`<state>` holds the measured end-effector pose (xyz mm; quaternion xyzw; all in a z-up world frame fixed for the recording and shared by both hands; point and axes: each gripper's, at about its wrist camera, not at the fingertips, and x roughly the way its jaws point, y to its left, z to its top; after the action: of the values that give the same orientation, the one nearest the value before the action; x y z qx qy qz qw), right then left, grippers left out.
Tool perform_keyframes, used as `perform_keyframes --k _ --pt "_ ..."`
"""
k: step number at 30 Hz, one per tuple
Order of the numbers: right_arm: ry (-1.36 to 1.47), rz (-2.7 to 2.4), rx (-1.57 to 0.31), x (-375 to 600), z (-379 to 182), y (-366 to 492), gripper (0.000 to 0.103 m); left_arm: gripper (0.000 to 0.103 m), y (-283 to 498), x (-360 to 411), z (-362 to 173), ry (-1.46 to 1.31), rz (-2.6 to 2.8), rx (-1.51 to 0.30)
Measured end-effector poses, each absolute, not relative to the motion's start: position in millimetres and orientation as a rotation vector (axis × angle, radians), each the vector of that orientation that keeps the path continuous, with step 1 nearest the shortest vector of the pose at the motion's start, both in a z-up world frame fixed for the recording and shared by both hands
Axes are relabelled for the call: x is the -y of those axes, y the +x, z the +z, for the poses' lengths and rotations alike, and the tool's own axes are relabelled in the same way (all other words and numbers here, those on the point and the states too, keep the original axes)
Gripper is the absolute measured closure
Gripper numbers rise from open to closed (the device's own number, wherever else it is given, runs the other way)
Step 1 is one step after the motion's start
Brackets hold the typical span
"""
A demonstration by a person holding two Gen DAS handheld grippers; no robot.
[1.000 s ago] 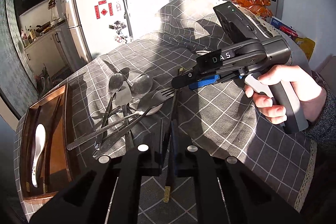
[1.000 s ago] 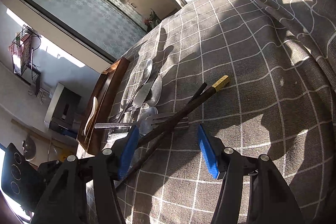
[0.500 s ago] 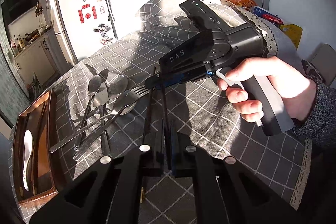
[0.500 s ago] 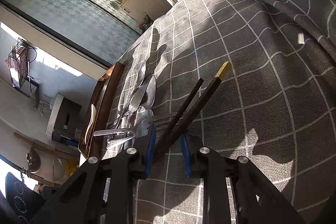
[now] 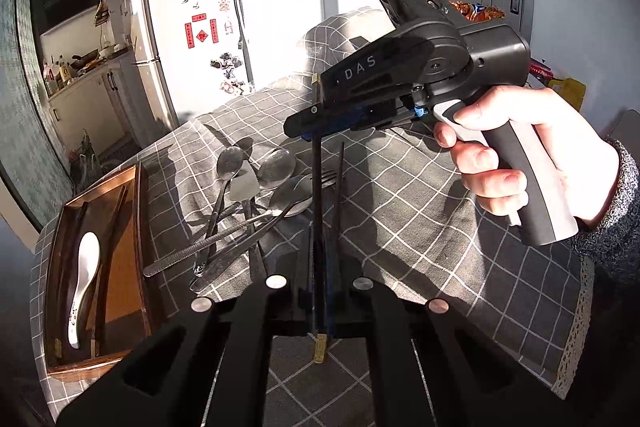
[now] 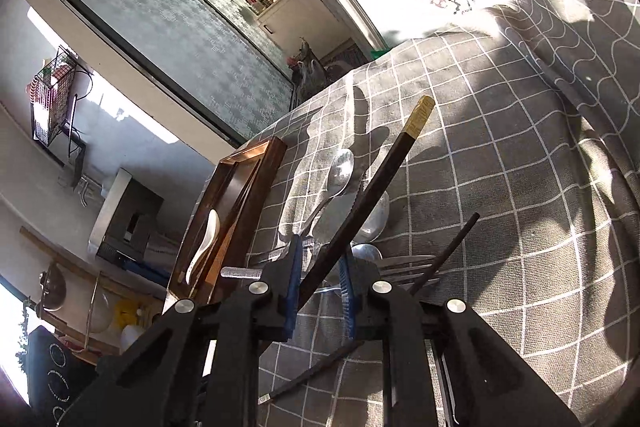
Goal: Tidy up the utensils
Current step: 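Grasp another dark chopstick with both grippers and lift it, then lower the chopstick into the wooden tray and open both grippers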
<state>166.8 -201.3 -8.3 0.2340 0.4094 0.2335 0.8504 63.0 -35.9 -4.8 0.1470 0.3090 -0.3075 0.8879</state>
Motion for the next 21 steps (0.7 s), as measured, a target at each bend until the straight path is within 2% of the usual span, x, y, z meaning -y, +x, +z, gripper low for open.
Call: perform_keyframes --k 11,21 --pt "0.394 0.644 -0.903 82.0 1.6 213.8 0.088 0.097 83.2 -50.8 -5.9 0.241 -0.43 -0.678" --pt "0.351 0.662 -0.979 18.7 -20.8 264.1 0.088 0.097 123.8 -104.3 -22.8 0.135 -0.304 -0.742"
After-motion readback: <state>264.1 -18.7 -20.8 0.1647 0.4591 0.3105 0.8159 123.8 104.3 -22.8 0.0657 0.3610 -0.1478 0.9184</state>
